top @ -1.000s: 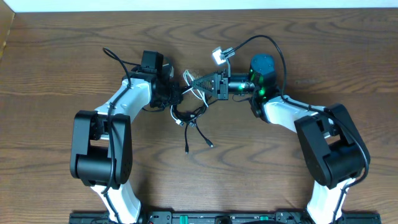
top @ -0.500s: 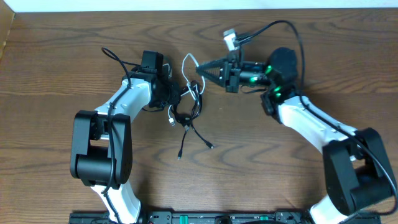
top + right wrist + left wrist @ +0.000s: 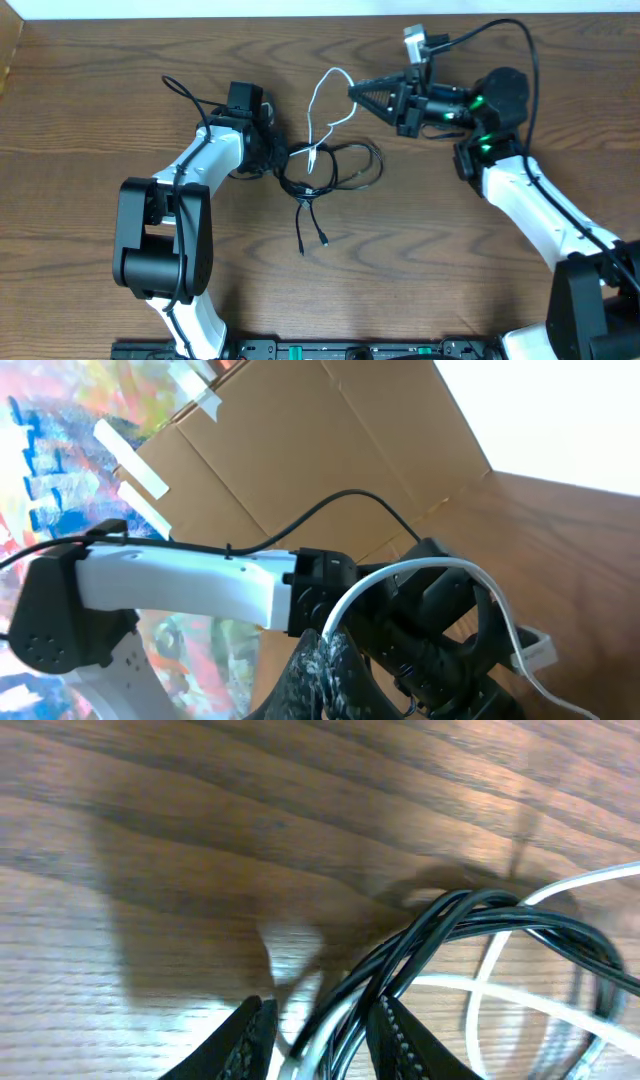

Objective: Untangle cables

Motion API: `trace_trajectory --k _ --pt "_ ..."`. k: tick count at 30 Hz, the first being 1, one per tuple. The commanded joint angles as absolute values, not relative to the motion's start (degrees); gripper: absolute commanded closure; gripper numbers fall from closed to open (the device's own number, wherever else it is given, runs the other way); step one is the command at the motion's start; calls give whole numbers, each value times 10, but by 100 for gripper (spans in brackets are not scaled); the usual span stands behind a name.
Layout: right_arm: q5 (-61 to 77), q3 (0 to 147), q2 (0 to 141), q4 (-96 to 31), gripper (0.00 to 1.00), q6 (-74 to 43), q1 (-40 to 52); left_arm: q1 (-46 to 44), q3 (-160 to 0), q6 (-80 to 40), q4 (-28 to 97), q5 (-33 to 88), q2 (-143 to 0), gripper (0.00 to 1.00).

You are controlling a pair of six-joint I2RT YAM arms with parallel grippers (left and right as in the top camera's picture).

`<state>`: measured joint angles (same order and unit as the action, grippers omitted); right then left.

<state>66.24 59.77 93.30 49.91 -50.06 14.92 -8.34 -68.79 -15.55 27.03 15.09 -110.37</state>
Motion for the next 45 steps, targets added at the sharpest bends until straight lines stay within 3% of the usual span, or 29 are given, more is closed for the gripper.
trace_trajectory --k 1,15,19,25,29,37,45 --pt "679 599 909 499 98 -508 131 -82 -685 -168 274 123 -1112 65" --pt "692 599 874 452 98 -528 55 -82 -685 -168 274 125 -1112 65" --pt "692 599 873 452 98 -534 43 -81 -690 -168 274 173 -1105 46" --pt "695 599 873 383 98 -501 44 -80 -690 -166 274 215 -1089 43" --pt "689 599 873 235 87 -392 53 -81 -690 -166 274 215 -1089 48" --pt "555 599 873 -50 76 -196 93 -81 -690 -166 273 214 -1089 50" --pt "374 599 873 -157 59 -140 175 -81 -690 -166 267 214 -1089 55"
